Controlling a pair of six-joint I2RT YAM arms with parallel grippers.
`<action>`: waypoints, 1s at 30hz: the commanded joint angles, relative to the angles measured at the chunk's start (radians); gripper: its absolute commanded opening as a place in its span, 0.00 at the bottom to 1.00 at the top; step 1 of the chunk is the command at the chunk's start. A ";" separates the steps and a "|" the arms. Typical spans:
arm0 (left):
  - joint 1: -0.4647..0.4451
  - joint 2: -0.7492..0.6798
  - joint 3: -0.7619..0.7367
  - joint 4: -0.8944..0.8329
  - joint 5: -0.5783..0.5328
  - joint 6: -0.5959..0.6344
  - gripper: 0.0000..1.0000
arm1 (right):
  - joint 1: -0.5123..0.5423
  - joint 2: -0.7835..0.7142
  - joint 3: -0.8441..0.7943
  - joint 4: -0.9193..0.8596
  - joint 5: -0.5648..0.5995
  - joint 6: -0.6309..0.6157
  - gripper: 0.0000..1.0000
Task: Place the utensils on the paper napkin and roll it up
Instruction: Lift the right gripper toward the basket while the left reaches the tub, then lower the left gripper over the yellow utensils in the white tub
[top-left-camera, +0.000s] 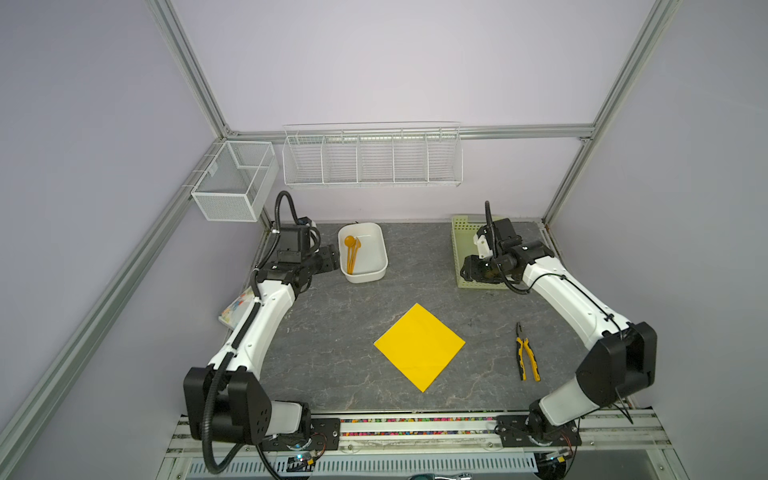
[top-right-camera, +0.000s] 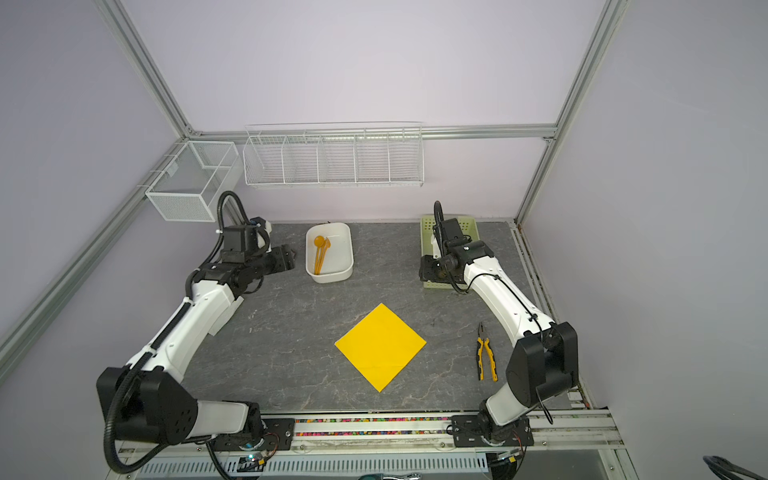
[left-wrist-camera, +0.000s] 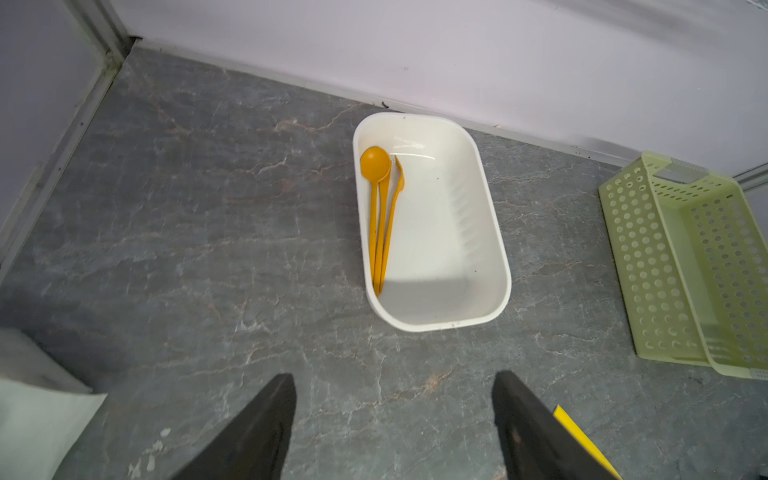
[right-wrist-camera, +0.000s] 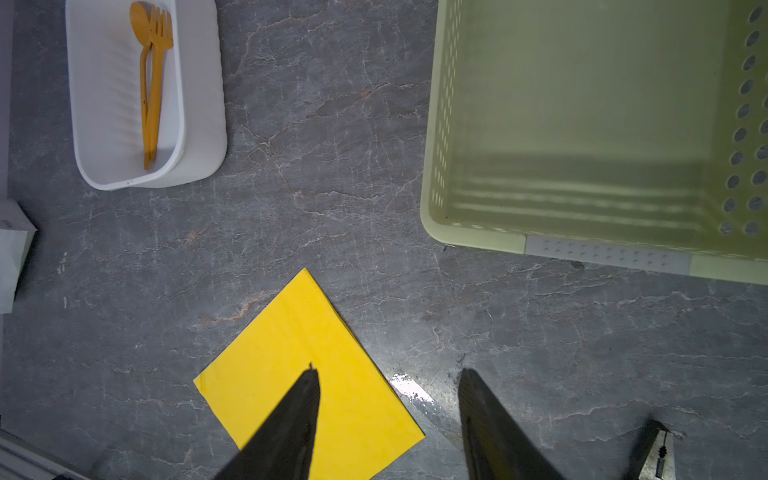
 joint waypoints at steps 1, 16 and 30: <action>-0.040 0.119 0.128 -0.135 -0.041 0.006 0.71 | -0.008 -0.036 -0.007 -0.022 -0.011 -0.016 0.57; -0.180 0.637 0.550 -0.328 0.113 -0.043 0.57 | -0.028 -0.124 -0.113 -0.014 -0.022 -0.023 0.58; -0.243 0.659 0.488 -0.390 0.175 -0.022 0.57 | -0.035 -0.149 -0.163 0.002 -0.044 -0.017 0.60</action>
